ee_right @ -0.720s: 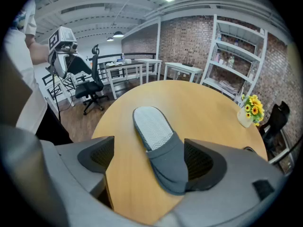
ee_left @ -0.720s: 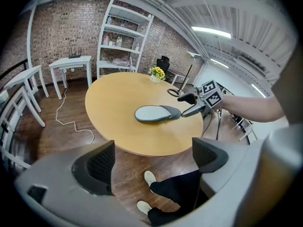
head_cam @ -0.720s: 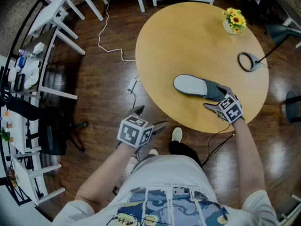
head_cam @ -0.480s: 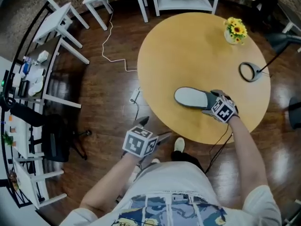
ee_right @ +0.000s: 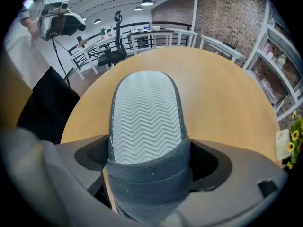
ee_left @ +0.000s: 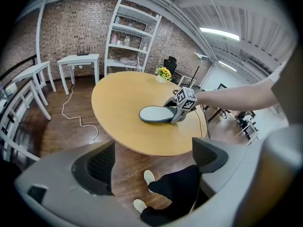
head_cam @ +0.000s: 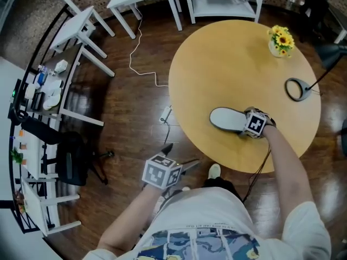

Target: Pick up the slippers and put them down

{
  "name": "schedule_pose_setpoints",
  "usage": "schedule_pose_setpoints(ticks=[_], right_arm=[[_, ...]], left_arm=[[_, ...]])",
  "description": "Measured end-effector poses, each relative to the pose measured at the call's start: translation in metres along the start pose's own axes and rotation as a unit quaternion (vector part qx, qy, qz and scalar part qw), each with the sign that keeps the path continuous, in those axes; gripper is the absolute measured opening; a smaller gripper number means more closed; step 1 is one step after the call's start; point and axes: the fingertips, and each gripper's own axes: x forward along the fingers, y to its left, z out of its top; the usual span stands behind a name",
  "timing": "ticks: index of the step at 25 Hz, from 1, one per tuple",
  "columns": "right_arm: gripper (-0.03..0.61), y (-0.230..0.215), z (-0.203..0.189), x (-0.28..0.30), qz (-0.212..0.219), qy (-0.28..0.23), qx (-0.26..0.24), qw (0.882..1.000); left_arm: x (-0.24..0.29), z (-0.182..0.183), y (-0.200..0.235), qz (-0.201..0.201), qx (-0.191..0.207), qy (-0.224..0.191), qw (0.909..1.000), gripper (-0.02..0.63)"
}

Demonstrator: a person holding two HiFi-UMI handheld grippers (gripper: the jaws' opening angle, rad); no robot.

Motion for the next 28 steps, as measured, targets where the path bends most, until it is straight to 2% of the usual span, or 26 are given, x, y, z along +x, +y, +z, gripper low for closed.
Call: schedule_pose_setpoints(ticks=[4,9,15,21,28], right_arm=[[0.501,0.001,0.000,-0.003,-0.021,-0.001,-0.016,1.000],[0.499,0.002,-0.001,-0.029,-0.064,-0.032,0.042,0.997],[0.500,0.046,-0.029,-0.085,-0.115,-0.051,0.097,0.987],[0.499,0.130,-0.086,-0.136,-0.170,-0.041,0.178,0.968],[0.500,0.266,-0.182,-0.180,-0.212,-0.016,0.298,0.930]], left_arm=[[-0.003,-0.006,0.006,0.001,0.000,-0.001,1.0000,0.508],[-0.004,-0.004,0.009,-0.012,0.020,-0.008,0.9997,0.508],[-0.008,-0.015,-0.008,-0.059,0.068,-0.007,0.9959,0.508],[-0.023,-0.048,-0.038,-0.113,0.142,0.000,0.9834,0.508],[-0.029,-0.095,-0.086,-0.171,0.193,0.014,0.9661,0.497]])
